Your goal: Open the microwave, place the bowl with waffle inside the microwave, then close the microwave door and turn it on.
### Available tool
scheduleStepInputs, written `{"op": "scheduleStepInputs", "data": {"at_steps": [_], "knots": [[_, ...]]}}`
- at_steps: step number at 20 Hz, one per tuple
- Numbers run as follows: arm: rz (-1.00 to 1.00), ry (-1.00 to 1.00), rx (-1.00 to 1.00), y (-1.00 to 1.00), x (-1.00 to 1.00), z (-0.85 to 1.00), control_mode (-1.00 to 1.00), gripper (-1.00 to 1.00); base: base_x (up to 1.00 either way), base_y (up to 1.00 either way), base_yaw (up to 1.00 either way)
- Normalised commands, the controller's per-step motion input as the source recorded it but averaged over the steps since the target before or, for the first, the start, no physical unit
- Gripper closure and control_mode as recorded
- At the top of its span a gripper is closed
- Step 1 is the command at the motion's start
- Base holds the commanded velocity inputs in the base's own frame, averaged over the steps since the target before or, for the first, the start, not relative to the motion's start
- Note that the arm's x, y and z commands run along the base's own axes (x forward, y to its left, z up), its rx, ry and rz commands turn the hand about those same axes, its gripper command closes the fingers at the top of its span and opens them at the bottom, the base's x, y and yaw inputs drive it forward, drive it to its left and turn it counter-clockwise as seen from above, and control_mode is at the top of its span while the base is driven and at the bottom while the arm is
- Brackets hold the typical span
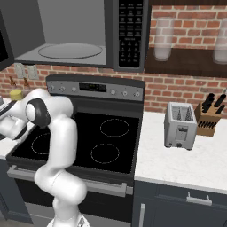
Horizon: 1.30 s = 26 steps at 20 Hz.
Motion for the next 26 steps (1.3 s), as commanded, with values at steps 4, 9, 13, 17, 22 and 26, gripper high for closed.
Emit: {"op": "scheduleStepInputs", "data": {"at_steps": [4, 9, 13, 17, 22, 26], "knots": [[0.04, 0.01, 0.00, 0.18, 0.41, -0.05, -1.00, -1.00, 0.00, 0.00, 0.00], [0.03, 0.01, 0.00, 0.30, 0.31, 0.07, -1.00, -1.00, 0.00, 0.00, 0.00], [0.03, 0.02, 0.00, 0.24, 0.18, 0.09, -1.00, -1.00, 0.00, 0.00, 0.00], [0.02, 0.03, 0.00, 0.19, 0.09, 0.09, -1.00, -1.00, 0.00, 0.00, 0.00], [0.02, 0.06, 0.00, 0.18, 0.03, 0.06, -1.00, -1.00, 0.00, 0.00, 0.00], [0.00, 0.10, -0.01, 0.33, 0.08, 0.00, -1.00, 1.00, 0.00, 0.00, 0.00]]}}
